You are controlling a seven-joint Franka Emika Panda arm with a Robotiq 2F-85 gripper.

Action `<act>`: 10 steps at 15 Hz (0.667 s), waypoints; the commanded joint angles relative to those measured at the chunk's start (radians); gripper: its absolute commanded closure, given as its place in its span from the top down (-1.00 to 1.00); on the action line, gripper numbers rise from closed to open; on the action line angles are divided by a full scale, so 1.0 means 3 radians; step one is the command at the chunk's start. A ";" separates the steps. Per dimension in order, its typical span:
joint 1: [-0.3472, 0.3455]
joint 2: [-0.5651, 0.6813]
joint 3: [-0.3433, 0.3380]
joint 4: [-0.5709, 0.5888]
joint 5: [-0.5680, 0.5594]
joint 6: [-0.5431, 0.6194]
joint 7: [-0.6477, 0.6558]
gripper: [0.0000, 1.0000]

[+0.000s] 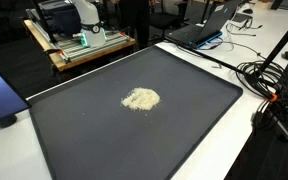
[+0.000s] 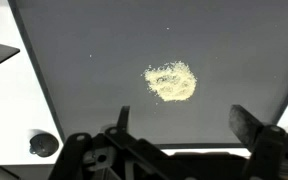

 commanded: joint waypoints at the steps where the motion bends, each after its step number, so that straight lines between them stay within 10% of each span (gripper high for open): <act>1: -0.0033 0.0006 0.0028 0.0009 0.0021 -0.0010 -0.0017 1.00; 10: 0.0002 0.0020 0.0281 -0.0076 -0.0156 0.0072 0.0133 1.00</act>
